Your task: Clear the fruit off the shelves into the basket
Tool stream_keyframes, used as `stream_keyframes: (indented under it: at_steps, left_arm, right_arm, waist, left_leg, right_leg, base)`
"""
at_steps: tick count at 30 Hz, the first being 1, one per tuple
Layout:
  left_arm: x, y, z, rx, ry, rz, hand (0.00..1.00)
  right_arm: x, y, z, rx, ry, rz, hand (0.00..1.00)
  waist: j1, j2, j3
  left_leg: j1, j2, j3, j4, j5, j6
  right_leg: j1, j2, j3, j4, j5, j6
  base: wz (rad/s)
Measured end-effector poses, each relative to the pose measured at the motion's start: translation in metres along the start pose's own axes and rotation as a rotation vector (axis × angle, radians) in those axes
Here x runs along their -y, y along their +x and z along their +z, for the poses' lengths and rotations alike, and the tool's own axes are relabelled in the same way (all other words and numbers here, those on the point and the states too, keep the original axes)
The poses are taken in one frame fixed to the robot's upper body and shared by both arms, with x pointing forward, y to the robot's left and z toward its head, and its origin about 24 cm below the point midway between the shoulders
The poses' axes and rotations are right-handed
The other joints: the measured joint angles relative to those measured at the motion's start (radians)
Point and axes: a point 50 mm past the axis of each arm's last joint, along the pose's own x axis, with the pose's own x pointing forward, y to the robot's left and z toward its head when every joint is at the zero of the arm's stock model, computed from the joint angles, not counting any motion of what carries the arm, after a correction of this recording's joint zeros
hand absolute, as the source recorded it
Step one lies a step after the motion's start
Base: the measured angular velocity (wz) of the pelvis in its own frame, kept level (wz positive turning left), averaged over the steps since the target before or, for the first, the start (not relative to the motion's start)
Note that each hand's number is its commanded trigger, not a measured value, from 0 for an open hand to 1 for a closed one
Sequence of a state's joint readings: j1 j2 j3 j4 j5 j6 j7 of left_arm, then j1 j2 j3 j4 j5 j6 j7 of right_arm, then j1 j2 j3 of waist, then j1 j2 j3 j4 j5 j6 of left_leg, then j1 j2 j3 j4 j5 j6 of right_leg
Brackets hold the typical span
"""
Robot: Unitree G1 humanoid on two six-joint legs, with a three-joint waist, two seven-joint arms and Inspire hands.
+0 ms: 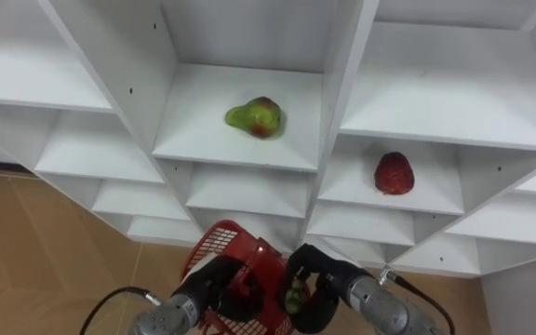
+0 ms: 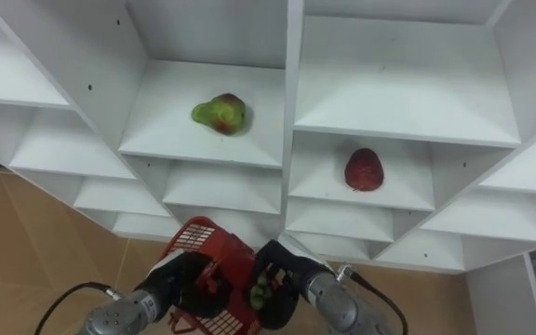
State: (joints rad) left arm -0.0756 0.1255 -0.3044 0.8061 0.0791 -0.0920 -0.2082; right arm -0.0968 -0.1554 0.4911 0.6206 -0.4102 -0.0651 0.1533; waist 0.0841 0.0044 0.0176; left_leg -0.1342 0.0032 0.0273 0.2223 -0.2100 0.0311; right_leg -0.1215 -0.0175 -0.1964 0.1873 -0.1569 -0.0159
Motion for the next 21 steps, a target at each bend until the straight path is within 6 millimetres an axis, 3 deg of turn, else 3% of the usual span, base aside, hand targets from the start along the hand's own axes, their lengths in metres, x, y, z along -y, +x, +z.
stream_keyframes:
  at_steps: [21]
  left_arm:
    - [0.0033,0.0003,-0.0003,-0.002,0.009,-0.015,1.0]
  right_arm:
    - [-0.0006,0.0002,0.0004,0.0,-0.009,0.002,1.0]
  waist:
    - [0.0,0.002,-0.0013]
  left_leg:
    - [0.004,0.0,-0.002,0.0,0.001,-0.001]
  right_leg:
    - [0.004,0.0,0.007,0.001,0.0,0.0]
  base:
    - [0.0]
